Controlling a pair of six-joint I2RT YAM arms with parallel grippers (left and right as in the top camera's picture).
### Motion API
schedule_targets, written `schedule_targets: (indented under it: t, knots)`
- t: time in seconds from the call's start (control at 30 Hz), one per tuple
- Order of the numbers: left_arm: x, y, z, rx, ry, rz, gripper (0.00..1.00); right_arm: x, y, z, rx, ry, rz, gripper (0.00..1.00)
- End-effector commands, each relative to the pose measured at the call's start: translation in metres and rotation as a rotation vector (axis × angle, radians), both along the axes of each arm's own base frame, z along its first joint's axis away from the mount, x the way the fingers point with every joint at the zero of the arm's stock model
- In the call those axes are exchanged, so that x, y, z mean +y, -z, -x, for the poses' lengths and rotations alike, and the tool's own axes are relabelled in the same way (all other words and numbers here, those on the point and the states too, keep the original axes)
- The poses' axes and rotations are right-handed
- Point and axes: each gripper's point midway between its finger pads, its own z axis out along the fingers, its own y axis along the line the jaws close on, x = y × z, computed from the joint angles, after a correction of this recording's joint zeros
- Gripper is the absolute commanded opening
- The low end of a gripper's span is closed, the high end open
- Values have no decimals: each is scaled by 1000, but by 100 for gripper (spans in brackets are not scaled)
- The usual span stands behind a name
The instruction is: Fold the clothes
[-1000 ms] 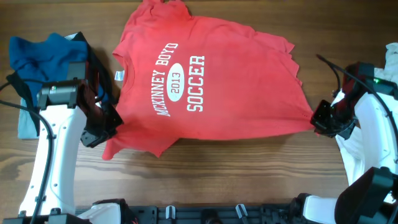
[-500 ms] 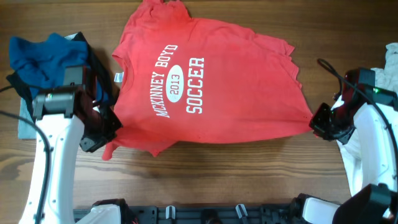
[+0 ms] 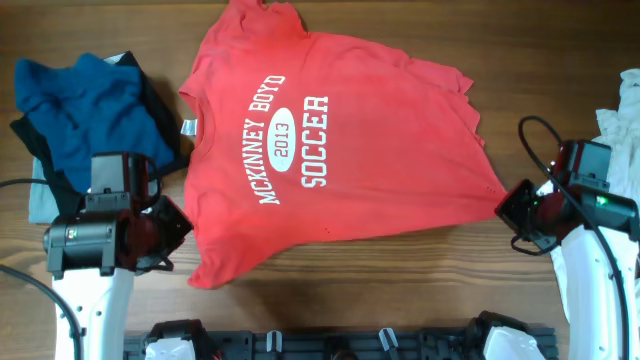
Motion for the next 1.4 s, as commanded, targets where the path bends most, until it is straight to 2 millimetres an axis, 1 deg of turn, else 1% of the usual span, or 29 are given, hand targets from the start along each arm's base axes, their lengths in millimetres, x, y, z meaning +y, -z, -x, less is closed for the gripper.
schedule_targets:
  t: [0.0,0.1,0.13,0.17,0.2,0.23,0.27,0.3,0.37,0.43,0.53,0.73,0.9,0.97,1.1,1.27,1.37]
  knots:
    - [5,6,-8,-3,-29,-15,4,0,-2,-1,-13,6,-3,4]
    - [5,11,-10,25,-29,-14,4,0,0,-1,-2,-5,-2,4]
    - [5,14,-9,45,-28,-13,8,0,1,-1,2,-4,-4,4]
    - [5,17,-7,70,-28,-11,16,0,2,-1,5,-4,-5,4]
    - [4,20,-5,99,-28,-10,35,0,2,-1,8,-5,-6,4]
    - [4,25,-2,129,-27,-5,49,0,2,-1,9,-7,-5,4]
    - [2,30,0,154,-25,4,57,0,2,-1,8,-14,-3,4]
    - [1,34,1,174,-24,14,58,0,2,-1,7,-21,-1,4]
    - [-7,46,5,223,-18,58,59,0,2,-1,7,-29,2,4]
    - [-12,54,4,254,-13,88,59,0,2,-1,6,-30,2,4]
    - [-13,64,5,310,-18,99,61,0,2,-1,6,-42,5,4]
    - [-13,80,11,411,-32,105,62,0,2,-1,6,-54,9,4]
    - [-23,101,23,450,-48,162,58,0,2,-1,6,-58,10,4]
    - [-29,109,24,445,-47,195,53,0,2,-2,4,-58,10,4]
    - [-30,116,26,444,-48,197,49,0,2,-2,3,-59,10,4]
    - [-30,127,27,431,-46,196,49,0,2,-2,4,-62,10,4]
    - [-30,138,32,430,-46,196,44,0,2,-2,5,-66,11,4]
